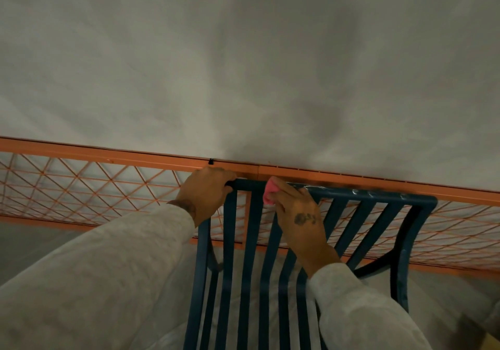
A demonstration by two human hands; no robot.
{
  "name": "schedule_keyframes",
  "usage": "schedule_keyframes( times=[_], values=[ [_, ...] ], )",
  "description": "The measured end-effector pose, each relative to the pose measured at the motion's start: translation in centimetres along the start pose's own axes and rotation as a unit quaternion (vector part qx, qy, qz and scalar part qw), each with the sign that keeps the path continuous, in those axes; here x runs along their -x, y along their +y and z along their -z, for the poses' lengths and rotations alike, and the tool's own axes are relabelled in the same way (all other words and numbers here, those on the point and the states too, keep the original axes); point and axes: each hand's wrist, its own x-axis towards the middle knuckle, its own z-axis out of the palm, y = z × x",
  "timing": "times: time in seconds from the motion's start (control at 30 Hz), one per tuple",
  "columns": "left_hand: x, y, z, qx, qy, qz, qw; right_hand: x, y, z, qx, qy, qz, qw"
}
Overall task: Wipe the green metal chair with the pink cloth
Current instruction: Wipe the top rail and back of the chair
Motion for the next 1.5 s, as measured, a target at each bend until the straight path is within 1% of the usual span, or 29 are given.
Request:
schedule_keyframes(
  times=[0.1,0.23,0.3,0.37,0.43,0.53,0.67,0.77,0.87,0.93,1.0,1.03,1.1,1.2,1.27,1.33,1.4,1.47,1.5],
  values=[
    [-0.1,-0.2,-0.2,0.0,0.005,0.0,1.0,-0.8,-2.4,-1.0,-0.006,0.0,-0.042,0.999],
    [-0.2,-0.1,-0.2,-0.001,0.003,0.003,1.0,-1.9,-5.6,-3.1,-0.038,-0.011,-0.061,0.997],
    [-0.2,0.0,-0.3,0.001,0.004,0.005,1.0,-1.9,-5.7,-2.9,-0.05,-0.022,-0.061,0.997],
    [-0.2,0.2,-0.4,0.003,0.001,0.007,1.0,-1.6,-4.6,-2.4,-0.059,-0.029,-0.039,0.997],
    [0.0,0.3,-0.4,0.005,-0.002,0.01,1.0,-1.1,-3.0,-1.7,-0.077,-0.021,-0.04,0.996],
    [0.1,0.2,-0.4,0.004,0.001,0.011,1.0,-0.8,-2.0,-1.6,-0.092,0.003,-0.077,0.993],
    [-0.1,0.1,-0.6,-0.006,0.0,0.015,1.0,-1.4,-4.6,-2.2,-0.11,0.034,-0.115,0.987],
    [-0.1,0.2,-0.7,-0.005,0.002,0.015,1.0,-1.9,-5.9,-2.4,-0.112,-0.002,-0.109,0.988],
    [-0.3,0.1,-0.7,-0.005,-0.012,0.015,1.0,-2.9,-5.3,-0.9,-0.215,-0.079,-0.169,0.959],
    [-0.6,0.4,-0.3,-0.024,-0.036,0.021,0.999,-2.6,-4.5,0.8,-0.287,-0.09,-0.168,0.939],
    [-1.1,0.8,0.0,-0.056,-0.056,0.029,0.996,-1.8,-3.7,2.1,-0.32,-0.072,-0.155,0.932],
    [-1.5,1.1,0.2,-0.065,-0.064,0.029,0.995,-1.4,-3.3,2.7,-0.325,-0.066,-0.169,0.928],
    [-2.0,2.0,0.0,-0.054,-0.078,0.006,0.995,-0.6,-2.5,3.6,-0.354,-0.046,-0.226,0.906],
    [-2.6,3.6,-0.6,-0.048,-0.08,-0.043,0.995,0.1,-0.9,4.7,-0.385,0.031,-0.274,0.88],
    [-3.0,4.3,-0.8,-0.06,-0.08,-0.047,0.994,0.2,0.4,5.2,-0.389,0.082,-0.295,0.869],
    [-3.3,4.4,-0.8,-0.063,-0.078,-0.043,0.994,0.3,1.7,5.4,-0.353,0.119,-0.311,0.874],
    [-3.3,4.4,-0.8,-0.067,-0.075,-0.037,0.994,0.4,2.3,5.7,-0.322,0.144,-0.301,0.886],
    [-3.0,4.5,-1.0,-0.063,-0.063,-0.031,0.996,0.5,2.2,5.6,-0.314,0.136,-0.267,0.901],
    [-2.9,4.6,-1.1,-0.058,-0.057,-0.032,0.996,0.6,1.8,5.2,-0.31,0.119,-0.243,0.912]
  ],
)
